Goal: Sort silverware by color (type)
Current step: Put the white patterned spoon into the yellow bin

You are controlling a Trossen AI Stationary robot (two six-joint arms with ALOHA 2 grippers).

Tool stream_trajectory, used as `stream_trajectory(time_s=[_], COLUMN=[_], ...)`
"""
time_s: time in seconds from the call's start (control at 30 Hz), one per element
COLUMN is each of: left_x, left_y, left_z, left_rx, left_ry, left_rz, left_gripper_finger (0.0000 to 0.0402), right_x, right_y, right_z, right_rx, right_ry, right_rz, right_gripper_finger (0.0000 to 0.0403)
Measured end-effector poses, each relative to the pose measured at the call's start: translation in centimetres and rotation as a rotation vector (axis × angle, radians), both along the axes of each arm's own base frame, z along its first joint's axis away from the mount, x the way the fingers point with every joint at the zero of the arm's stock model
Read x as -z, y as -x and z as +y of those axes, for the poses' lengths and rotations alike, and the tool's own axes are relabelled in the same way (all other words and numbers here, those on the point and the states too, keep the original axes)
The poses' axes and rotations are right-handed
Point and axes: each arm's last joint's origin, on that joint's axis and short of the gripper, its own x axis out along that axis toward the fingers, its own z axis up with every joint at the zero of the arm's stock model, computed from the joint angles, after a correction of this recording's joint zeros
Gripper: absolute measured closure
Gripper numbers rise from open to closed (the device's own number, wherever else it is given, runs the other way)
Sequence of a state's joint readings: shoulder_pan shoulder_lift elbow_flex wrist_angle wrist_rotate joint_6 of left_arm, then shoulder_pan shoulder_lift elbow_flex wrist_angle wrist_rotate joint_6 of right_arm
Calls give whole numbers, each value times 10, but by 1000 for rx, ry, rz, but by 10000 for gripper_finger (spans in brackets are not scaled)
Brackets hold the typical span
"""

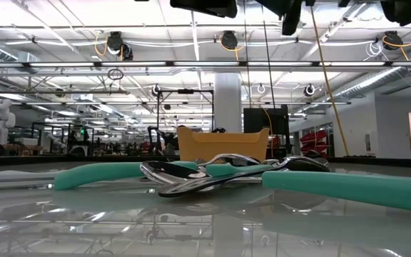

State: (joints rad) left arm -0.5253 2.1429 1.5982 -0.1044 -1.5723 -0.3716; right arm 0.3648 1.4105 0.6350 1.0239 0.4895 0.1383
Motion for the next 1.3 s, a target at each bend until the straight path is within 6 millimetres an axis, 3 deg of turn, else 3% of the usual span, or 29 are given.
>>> stream_trajectory(time_s=[0.17, 0.47, 0.57, 0.77, 0.9, 1.13, 1.3], left_x=[1, 2, 2, 3, -3, -41, -67], left_y=[-2, -7, -9, -13, -12, -1, 20], left_z=[6, 18, 23, 27, 21, 0, -1], left_rx=[-14, -40, -51, 2, 18, 59, 93], left_ry=[-10, -18, -27, 19, -8, -52, 14], left_rz=[18, 34, 51, 73, 125, 209, 238], left_gripper_finger=[366, 366, 357, 273, 237, 226, 225], right_x=[0, 0, 0, 3, 2, -16, -24], right_y=[-2, -3, -3, -5, -4, 10, 20], right_z=[-5, -9, -11, -15, -19, -34, -56], right_rx=[-2, 15, 27, 45, 59, 110, 180], right_ry=[-3, 2, 18, 58, 91, 169, 228], right_rz=[-3, 1, 6, 33, 54, 100, 170], right_gripper_finger=[254, 380, 384, 384, 384, 384, 384])
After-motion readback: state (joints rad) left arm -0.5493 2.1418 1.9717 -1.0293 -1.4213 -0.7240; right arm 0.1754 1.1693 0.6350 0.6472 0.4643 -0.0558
